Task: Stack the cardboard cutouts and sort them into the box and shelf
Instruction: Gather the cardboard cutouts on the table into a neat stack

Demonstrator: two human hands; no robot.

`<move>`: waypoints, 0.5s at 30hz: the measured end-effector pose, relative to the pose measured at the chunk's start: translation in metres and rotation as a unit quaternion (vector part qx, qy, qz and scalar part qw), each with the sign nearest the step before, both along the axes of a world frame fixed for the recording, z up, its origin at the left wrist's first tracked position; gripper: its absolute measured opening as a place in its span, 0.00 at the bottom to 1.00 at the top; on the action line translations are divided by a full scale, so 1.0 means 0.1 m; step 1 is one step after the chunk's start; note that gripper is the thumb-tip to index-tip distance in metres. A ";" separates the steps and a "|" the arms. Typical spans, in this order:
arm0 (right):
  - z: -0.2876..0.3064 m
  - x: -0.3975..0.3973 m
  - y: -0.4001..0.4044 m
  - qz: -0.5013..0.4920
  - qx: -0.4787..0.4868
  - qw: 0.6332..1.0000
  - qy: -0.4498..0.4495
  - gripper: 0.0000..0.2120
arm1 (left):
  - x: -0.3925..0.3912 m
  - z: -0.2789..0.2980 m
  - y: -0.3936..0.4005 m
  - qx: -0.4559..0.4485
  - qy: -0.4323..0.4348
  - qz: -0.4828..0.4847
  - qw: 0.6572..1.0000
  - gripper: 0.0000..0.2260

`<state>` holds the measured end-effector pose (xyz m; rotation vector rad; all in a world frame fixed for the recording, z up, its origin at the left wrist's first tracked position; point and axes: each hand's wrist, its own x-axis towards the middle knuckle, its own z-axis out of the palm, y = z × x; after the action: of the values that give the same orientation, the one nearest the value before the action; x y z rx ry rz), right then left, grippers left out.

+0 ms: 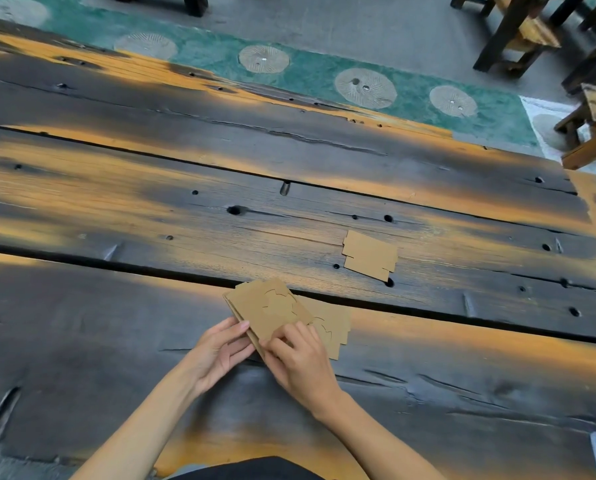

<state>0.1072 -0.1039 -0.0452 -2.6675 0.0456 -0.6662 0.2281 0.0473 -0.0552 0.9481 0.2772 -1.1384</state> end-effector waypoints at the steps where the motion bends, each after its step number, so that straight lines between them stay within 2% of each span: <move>1: -0.01 0.00 0.00 0.003 0.004 1.000 0.005 0.07 | 0.00 0.00 -0.01 -0.001 0.000 0.004 1.000 0.20; 6: -0.07 0.01 -0.01 0.003 0.029 0.999 0.018 0.09 | -0.02 -0.06 -0.05 -0.002 0.004 0.013 1.000 0.14; 15: -0.18 0.03 0.05 0.018 0.036 0.999 0.030 0.08 | -0.07 -0.20 -0.03 -0.012 0.021 0.027 0.999 0.15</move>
<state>0.1106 -0.0990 -0.0636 -2.6123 0.0370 -0.5611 0.2206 0.0439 -0.0753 0.8911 0.3218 -1.1107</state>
